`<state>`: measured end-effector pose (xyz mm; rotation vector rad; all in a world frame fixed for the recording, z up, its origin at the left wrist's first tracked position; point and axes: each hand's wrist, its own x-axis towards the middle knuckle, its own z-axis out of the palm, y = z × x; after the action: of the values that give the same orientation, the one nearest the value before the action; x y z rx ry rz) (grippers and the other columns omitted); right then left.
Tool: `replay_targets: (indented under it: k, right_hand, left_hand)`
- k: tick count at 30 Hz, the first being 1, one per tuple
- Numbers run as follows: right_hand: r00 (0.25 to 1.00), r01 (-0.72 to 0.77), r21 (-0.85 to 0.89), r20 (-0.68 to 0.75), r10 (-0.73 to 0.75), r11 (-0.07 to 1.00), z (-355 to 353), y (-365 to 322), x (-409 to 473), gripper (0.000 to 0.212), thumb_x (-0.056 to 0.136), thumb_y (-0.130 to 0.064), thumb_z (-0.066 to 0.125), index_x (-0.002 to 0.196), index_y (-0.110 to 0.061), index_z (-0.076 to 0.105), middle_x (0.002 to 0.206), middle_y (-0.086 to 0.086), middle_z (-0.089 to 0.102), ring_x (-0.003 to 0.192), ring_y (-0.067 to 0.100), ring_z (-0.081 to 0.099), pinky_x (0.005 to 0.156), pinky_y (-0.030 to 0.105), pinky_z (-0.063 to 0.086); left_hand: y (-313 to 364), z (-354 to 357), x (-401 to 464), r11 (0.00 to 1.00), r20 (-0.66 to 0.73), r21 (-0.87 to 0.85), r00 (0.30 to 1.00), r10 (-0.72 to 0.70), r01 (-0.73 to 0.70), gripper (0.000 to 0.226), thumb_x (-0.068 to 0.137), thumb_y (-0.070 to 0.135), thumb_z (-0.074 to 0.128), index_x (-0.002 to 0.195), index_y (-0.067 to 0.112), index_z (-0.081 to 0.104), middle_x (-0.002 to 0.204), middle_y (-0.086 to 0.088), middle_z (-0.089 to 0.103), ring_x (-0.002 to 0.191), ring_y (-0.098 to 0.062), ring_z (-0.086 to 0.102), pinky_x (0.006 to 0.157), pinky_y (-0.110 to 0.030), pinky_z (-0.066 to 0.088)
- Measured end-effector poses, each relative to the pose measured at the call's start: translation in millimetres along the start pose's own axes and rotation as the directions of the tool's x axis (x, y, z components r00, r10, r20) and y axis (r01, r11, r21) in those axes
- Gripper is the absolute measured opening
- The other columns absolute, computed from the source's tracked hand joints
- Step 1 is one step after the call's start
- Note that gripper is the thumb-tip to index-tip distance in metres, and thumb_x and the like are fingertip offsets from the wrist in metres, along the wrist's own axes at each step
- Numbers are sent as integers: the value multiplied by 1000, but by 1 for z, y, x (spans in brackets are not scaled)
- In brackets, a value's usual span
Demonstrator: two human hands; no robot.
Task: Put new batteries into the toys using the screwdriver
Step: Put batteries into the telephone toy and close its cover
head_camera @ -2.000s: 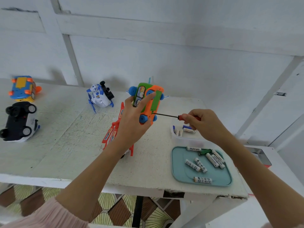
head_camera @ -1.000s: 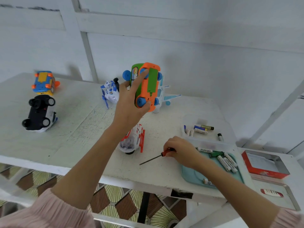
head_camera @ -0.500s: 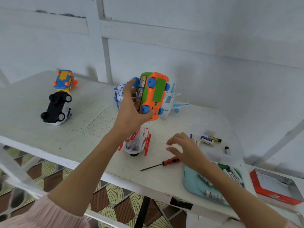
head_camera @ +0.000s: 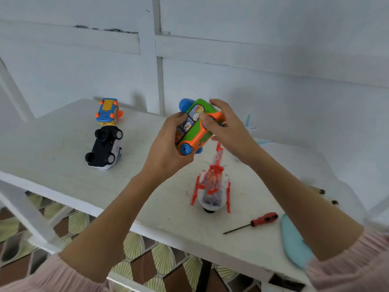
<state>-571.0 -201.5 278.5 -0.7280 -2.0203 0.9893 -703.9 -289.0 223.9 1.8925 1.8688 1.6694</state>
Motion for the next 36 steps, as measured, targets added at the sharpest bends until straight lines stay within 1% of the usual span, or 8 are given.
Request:
replay_targets:
  k: [4,9,14,19,23,26,31,36]
  right_hand:
    - [993,-104,156,-32,110,982,61,-2,20,38,87,-27,61,122,-19,48,111,2,58,99,19,62,83,40,55]
    - [971,-169,423,-83,224,890,123,1,29,16,92,-17,54,103,-28,52,99,-1,62,81,11,66,68,30,58]
    - [939,-229,525,-102,327,820,161,14,37,25,93,-15,51,116,-25,50,106,-2,59,91,13,64,75,31,57]
    - [941,-289,283,-93,326,914,183,37,40,22,96,-19,47,117,-22,53,114,1,58,104,16,58,83,27,52]
    - [912,-337,246,-155,380,909,192,44,41,25,99,-24,39,109,-17,61,101,5,59,85,2,58,62,10,48]
    - [904,-358,243,-151,399,902,199,46,39,34,99,-31,35,107,-6,57,95,13,56,76,10,57,61,19,47]
    - [919,-359,118,-126,373,926,213,59,42,18,93,-37,49,108,-26,54,107,1,58,101,18,57,84,33,51]
    - [900,-412,181,-74,430,893,207,70,43,18,97,-23,45,113,-26,52,109,-1,55,103,19,55,87,35,50]
  left_hand:
    - [-47,-36,-3,1000,9,19,1000,18,-19,78,66,13,81,131,1,42,135,-13,38,120,-5,39,93,-1,32]
    - [-95,-69,-10,960,105,-182,975,-196,212,83,76,22,79,142,15,29,135,0,34,116,3,45,90,-7,42]
    - [-134,-85,-8,894,230,-311,938,-259,323,61,90,38,59,140,18,29,135,-3,43,116,-8,54,91,-24,51]
    - [-165,-85,-13,979,116,-80,977,-178,188,43,89,28,58,128,13,46,121,-1,42,109,-12,50,91,-34,51]
    - [-186,-78,-18,994,93,46,990,-105,102,47,83,21,65,127,8,52,124,-7,43,113,-21,47,94,-39,48]
    - [-189,-69,-26,985,33,152,996,-87,81,48,82,32,59,124,9,54,123,-10,48,109,-26,50,85,-39,51]
    - [-194,-59,-33,962,21,273,999,-34,27,52,75,39,58,119,11,52,117,-9,54,100,-21,48,67,-36,53]
    - [-196,-58,-40,980,-2,199,1000,-22,22,56,78,45,59,117,5,56,117,-10,57,106,-17,46,85,-23,41]
